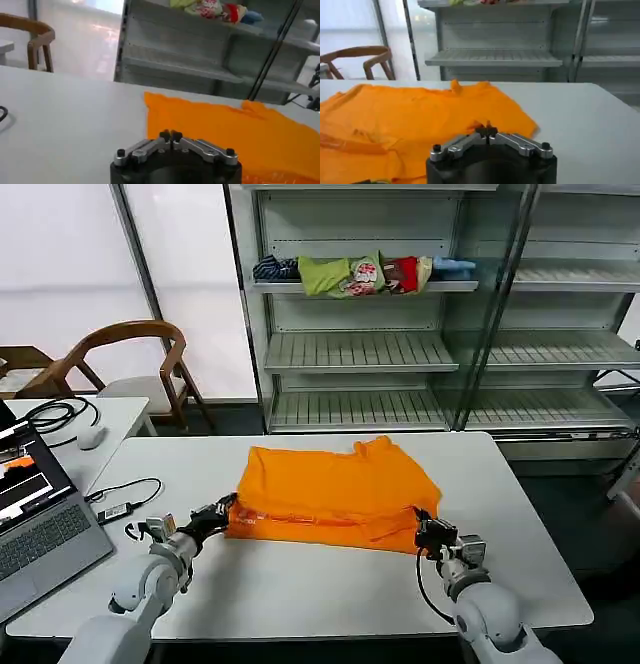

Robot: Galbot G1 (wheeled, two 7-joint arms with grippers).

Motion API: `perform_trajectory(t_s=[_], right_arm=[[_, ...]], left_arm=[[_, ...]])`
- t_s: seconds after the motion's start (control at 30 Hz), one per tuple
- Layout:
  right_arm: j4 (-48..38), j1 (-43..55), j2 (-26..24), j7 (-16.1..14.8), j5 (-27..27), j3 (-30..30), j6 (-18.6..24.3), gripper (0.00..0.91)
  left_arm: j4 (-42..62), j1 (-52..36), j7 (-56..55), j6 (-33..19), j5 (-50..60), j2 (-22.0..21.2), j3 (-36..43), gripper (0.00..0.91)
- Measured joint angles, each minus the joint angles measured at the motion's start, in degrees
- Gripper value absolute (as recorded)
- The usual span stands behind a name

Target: Fold and organize the clothes.

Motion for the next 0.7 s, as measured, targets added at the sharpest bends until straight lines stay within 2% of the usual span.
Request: perform_trajectory(t_s=[0.17,0.2,0.23,0.27,0.7], right_arm=[[-0.93,0.57,0.26,-0.31,-0.49,-0.36,0.07,0.000],[-1.04,0.62,0.29,-0.31,-0.58,-0.43,0.05,0.282],[-1.19,0.71,0.35,-0.32,-0.66,-0.49,0.03,0.907],[-1.34,0.80,0.41,-0.34,-0.75,-0.58,0.03,0.907],[-4.49,3.23,1.43,0.35,-2.11,-0.12,0.78,0.907]], left_arm=[[1.02,-0.53,0.27,-0.09,0.39,-0.06,0.32,0.020],[1.15,-0.61,0.31,-0.10,0.46,-0.09,0.38,0.071],[1.35,-0.69,0.37,-0.13,0.54,-0.14,0.43,0.413],[1.53,-0.74,0.48,-0.18,0.65,-0.18,0.46,0.907],[4.01,-2.33,0.68,-1.43,1.44,-0.33,0.36,0.907]])
